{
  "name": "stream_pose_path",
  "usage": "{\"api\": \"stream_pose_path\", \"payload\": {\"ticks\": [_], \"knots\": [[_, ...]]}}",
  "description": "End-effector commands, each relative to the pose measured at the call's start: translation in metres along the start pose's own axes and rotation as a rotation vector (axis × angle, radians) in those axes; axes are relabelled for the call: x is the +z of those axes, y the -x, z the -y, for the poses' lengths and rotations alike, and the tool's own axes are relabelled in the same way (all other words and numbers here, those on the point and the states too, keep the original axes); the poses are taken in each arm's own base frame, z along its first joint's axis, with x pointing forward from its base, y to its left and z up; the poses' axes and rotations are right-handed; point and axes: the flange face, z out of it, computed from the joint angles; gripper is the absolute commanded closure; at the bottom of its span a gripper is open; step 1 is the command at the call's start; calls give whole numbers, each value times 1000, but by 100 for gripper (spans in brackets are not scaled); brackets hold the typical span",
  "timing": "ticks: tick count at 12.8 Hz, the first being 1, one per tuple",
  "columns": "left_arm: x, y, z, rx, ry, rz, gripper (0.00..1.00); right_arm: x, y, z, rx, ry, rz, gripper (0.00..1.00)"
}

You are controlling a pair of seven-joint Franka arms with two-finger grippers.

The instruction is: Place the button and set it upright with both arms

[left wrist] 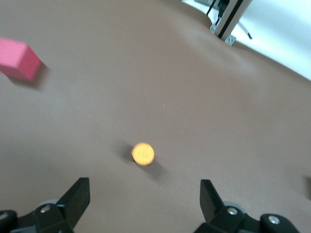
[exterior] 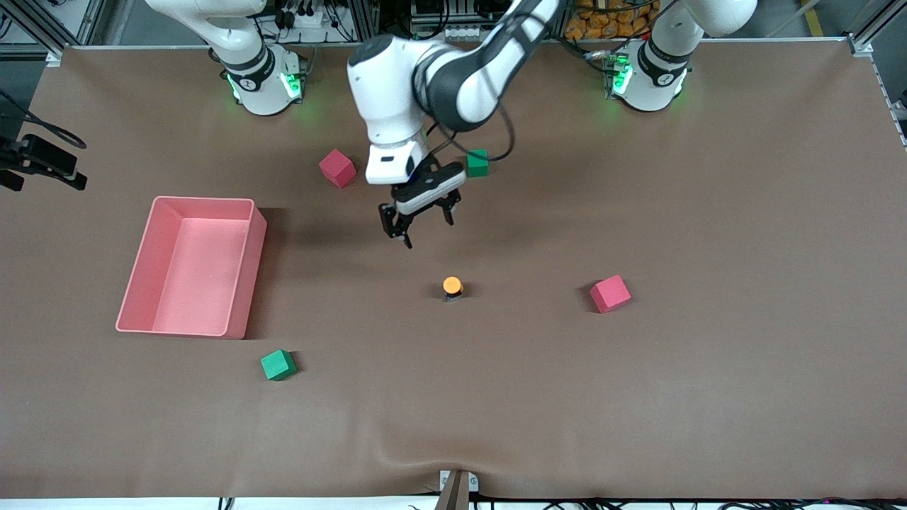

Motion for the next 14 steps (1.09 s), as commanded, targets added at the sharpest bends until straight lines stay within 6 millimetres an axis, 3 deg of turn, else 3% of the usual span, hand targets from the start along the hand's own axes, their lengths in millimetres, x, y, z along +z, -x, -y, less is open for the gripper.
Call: {"api": "stream_pose_path", "payload": {"ticks": [1, 4, 8, 10, 11, 12, 14], "knots": [[-43, -109, 39, 105, -14, 85, 0, -4, -1, 4, 13, -11, -5, 0], [-73, -226, 89, 131, 62, 196, 0, -4, -1, 3, 15, -11, -5, 0], [-73, -338, 175, 278, 41, 275, 0, -4, -1, 5, 10, -11, -5, 0], [-75, -371, 206, 325, 38, 286, 0, -4, -1, 4, 13, -11, -4, 0], [-72, -377, 217, 365, 24, 307, 0, -4, -1, 4, 13, -11, -4, 0], [-73, -400, 240, 393, 21, 306, 0, -4, -1, 4, 13, -11, -4, 0], [-74, -411, 254, 470, 21, 309, 0, -4, -1, 4, 13, -11, -4, 0]]}}
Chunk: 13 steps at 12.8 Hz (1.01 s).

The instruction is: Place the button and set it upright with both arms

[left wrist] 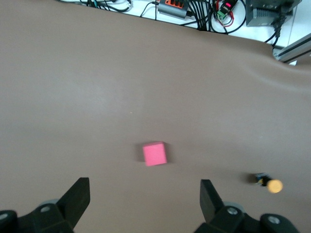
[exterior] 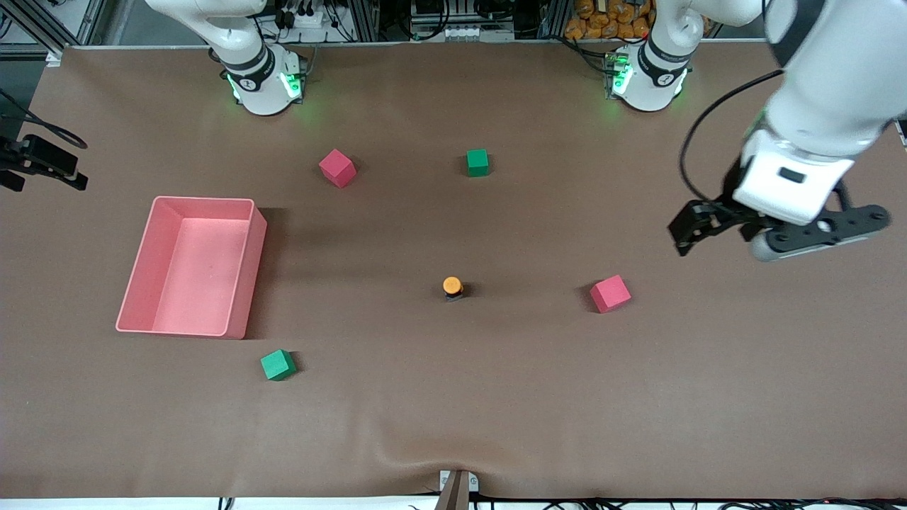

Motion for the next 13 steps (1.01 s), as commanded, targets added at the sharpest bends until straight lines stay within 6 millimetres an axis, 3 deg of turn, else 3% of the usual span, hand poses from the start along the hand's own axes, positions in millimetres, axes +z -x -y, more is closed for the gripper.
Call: {"api": "stream_pose_path", "payload": {"ticks": [1, 5, 10, 13], "knots": [[-6, 5, 20, 58, -4, 42, 0, -4, 0, 2, 15, -11, -2, 0], [-27, 8, 73, 77, -14, 94, 0, -4, 0, 3, 14, -11, -4, 0], [-40, 30, 103, 84, 31, 122, 0, -4, -1, 3, 14, -11, -5, 0], [-36, 42, 108, 91, 37, 144, 0, -4, -1, 5, 11, -11, -5, 0]]}}
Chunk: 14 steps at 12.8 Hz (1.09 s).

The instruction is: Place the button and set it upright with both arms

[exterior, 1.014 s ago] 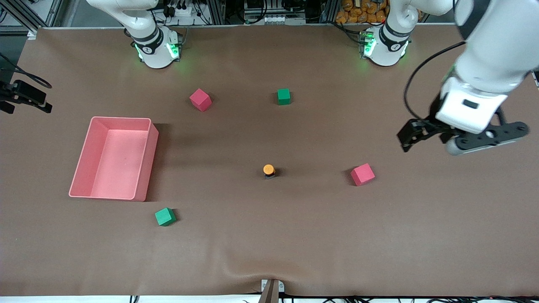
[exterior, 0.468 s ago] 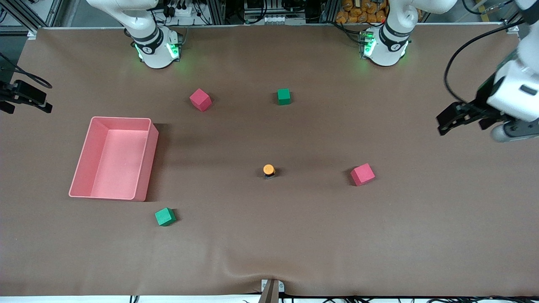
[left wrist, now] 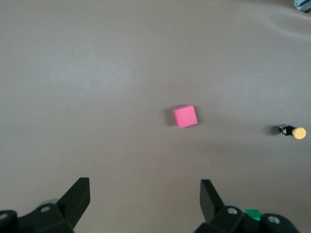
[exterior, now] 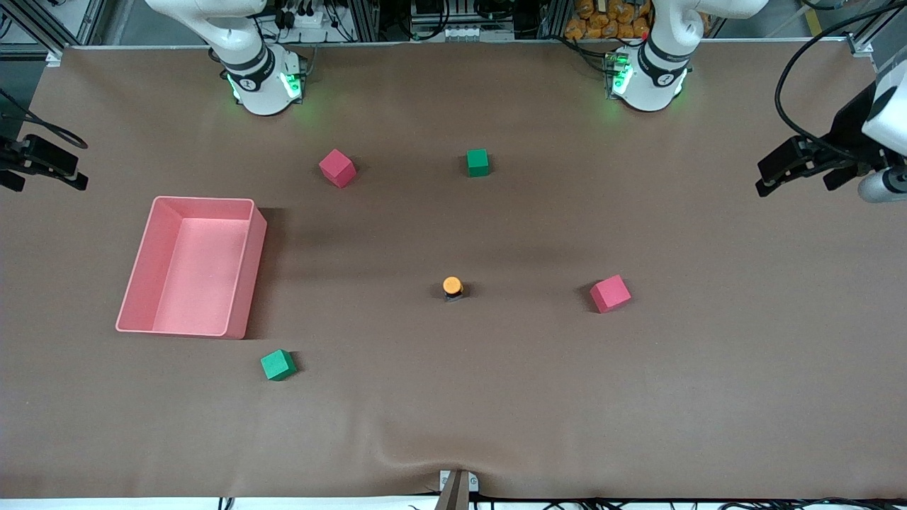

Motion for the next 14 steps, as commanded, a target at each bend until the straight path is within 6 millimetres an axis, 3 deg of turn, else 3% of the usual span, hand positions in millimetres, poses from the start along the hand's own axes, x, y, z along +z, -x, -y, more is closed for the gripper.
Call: {"api": "stream_pose_path", "payload": {"ticks": [1, 4, 8, 10, 14], "knots": [[2, 19, 10, 16, 0, 17, 0, -4, -1, 4, 13, -11, -5, 0], [7, 31, 18, 30, -13, 27, 0, -3, 1, 2, 16, -12, 4, 0], [4, 31, 26, 91, -17, 29, 0, -4, 0, 2, 16, -11, -1, 0], [4, 34, 17, 128, -22, 34, 0, -4, 0, 2, 16, -11, -1, 0], [7, 33, 29, 122, -28, 53, 0, -4, 0, 4, 13, -11, -4, 0]]}}
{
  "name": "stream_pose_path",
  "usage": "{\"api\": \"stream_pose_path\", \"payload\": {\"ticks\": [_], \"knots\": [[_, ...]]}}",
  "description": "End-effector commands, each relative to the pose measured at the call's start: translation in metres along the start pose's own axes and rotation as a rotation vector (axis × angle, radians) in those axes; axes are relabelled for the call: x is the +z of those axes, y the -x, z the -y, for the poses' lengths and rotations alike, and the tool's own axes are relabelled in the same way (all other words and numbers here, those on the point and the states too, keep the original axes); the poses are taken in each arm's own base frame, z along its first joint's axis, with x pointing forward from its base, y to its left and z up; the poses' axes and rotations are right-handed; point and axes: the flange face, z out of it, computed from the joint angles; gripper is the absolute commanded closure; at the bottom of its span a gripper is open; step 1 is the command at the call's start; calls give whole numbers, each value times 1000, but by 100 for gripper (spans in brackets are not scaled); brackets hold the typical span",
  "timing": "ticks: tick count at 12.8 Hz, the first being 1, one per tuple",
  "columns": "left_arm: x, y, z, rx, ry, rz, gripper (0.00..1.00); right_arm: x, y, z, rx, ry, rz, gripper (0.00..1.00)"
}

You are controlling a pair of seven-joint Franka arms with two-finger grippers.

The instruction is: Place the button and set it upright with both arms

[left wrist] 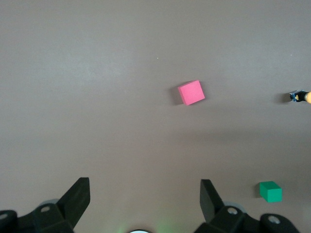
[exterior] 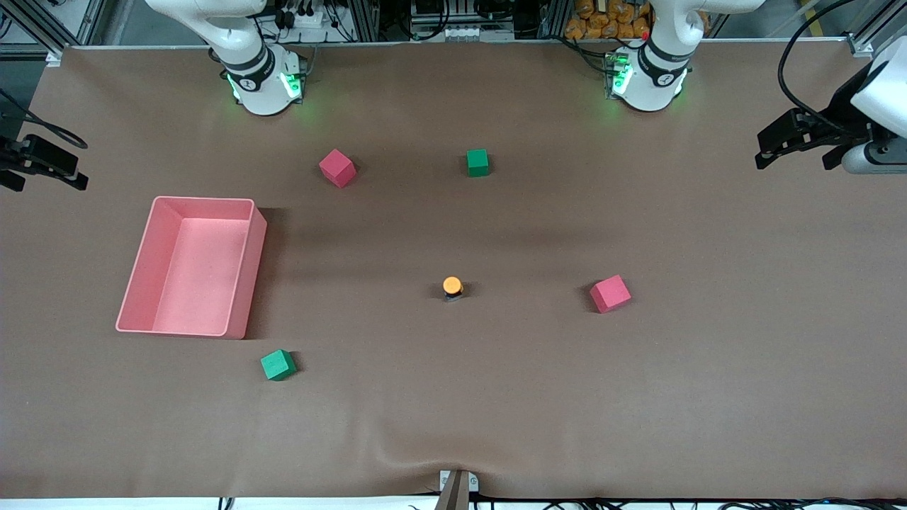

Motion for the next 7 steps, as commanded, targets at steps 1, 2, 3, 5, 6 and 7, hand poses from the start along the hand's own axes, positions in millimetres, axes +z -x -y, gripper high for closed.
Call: {"api": "stream_pose_path", "payload": {"ticks": [1, 2, 3, 5, 6, 7], "knots": [[-1, 6, 0, 23, -22, 7, 0, -4, -1, 4, 11, -11, -5, 0], [-2, 5, -2, 24, -23, 5, 0, -4, -1, 5, 10, -11, -5, 0], [-3, 5, 3, 15, -23, 2, 0, -4, -1, 6, 8, -11, -5, 0], [-2, 6, 0, 20, -24, 7, 0, -4, -1, 5, 10, -11, -5, 0], [-1, 6, 1, 18, -25, 13, 0, -4, -1, 5, 10, -11, -5, 0], [-1, 6, 0, 21, -25, 13, 0, -4, -1, 5, 10, -11, -5, 0]]}}
